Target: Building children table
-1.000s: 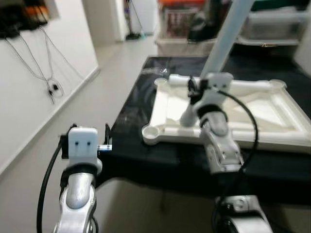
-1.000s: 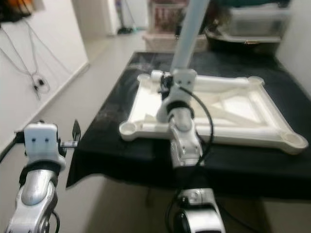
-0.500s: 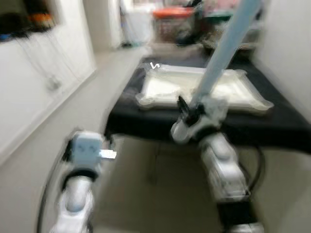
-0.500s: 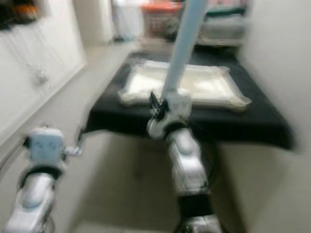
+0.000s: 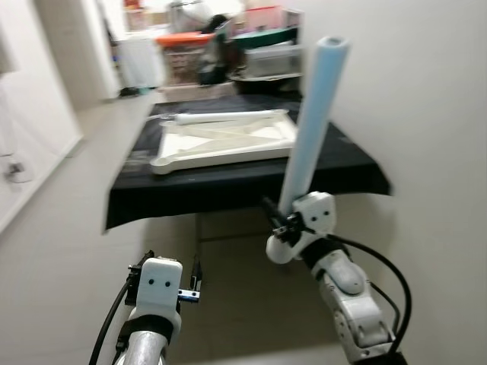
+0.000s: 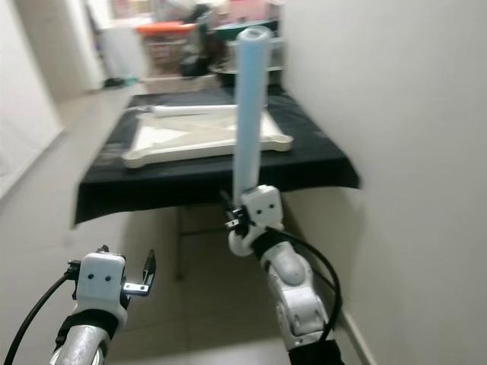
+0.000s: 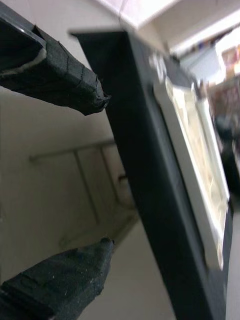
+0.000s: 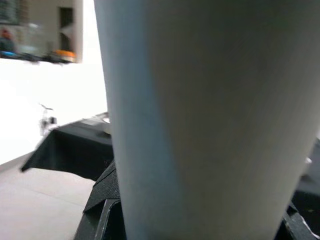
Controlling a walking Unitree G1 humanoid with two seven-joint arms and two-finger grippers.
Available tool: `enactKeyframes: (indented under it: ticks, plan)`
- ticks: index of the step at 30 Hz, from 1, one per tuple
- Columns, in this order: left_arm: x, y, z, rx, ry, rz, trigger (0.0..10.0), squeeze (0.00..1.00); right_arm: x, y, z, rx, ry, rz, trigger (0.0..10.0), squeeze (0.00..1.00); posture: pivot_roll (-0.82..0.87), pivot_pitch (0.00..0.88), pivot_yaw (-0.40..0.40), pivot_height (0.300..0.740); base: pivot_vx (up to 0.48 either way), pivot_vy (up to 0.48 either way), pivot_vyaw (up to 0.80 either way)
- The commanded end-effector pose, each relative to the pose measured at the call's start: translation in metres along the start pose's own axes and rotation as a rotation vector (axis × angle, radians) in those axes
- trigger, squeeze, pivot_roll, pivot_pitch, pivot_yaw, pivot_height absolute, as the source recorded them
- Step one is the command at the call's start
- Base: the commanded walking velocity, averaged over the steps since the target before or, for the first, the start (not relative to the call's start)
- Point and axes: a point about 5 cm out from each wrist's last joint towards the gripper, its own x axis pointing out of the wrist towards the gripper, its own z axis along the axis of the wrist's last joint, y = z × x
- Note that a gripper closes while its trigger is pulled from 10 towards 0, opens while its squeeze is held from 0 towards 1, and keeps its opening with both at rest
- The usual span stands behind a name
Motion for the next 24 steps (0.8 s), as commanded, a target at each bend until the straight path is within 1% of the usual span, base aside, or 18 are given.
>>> enactKeyframes:
  ticks: [1, 4, 5, 7, 10, 13, 15, 24]
  plan:
    - [0.001, 0.001, -0.002, 0.006, 0.001, 0.016, 10.0, 0.00, 0.000, 0.005, 0.002, 0.000, -0.006, 0.024, 10.0, 0.00, 0.05, 0.000, -0.010, 0.740, 0.000, 0.000, 0.00]
    - [0.001, 0.001, -0.001, 0.006, -0.007, 0.020, 10.0, 0.00, -0.001, 0.007, 0.001, 0.016, -0.006, 0.027, 10.0, 0.00, 0.05, 0.000, -0.012, 0.740, 0.000, 0.000, 0.00]
    - [0.001, 0.000, 0.001, 0.004, -0.016, 0.028, 10.0, 0.00, -0.002, 0.011, -0.001, 0.039, -0.004, 0.041, 10.0, 0.00, 0.05, 0.000, -0.009, 0.740, 0.000, 0.000, 0.00]
    - [0.001, 0.000, 0.001, 0.004, -0.016, 0.028, 10.0, 0.00, -0.002, 0.011, -0.001, 0.039, -0.004, 0.041, 10.0, 0.00, 0.05, 0.000, -0.009, 0.740, 0.000, 0.000, 0.00]
    - [0.001, 0.000, 0.002, 0.012, -0.032, 0.032, 10.0, 0.00, -0.005, 0.018, -0.003, 0.062, 0.005, 0.063, 10.0, 0.00, 0.05, 0.000, -0.014, 0.740, 0.000, 0.000, 0.80]
    - [0.000, -0.001, 0.002, 0.013, -0.032, 0.031, 10.0, 0.00, -0.005, 0.019, -0.004, 0.058, 0.006, 0.072, 10.0, 0.00, 0.05, 0.000, -0.017, 0.740, 0.000, 0.000, 0.80]
    - [-0.001, -0.004, 0.002, 0.015, -0.031, 0.023, 10.0, 0.00, -0.005, 0.024, -0.005, 0.067, 0.014, 0.091, 10.0, 0.00, 0.05, 0.000, -0.017, 0.740, 0.000, 0.000, 0.80]
    - [0.000, -0.005, 0.005, 0.033, -0.048, 0.018, 10.0, 0.00, -0.005, 0.025, -0.005, 0.077, 0.013, 0.091, 10.0, 0.00, 0.05, 0.000, -0.014, 0.740, 0.000, 0.000, 0.80]
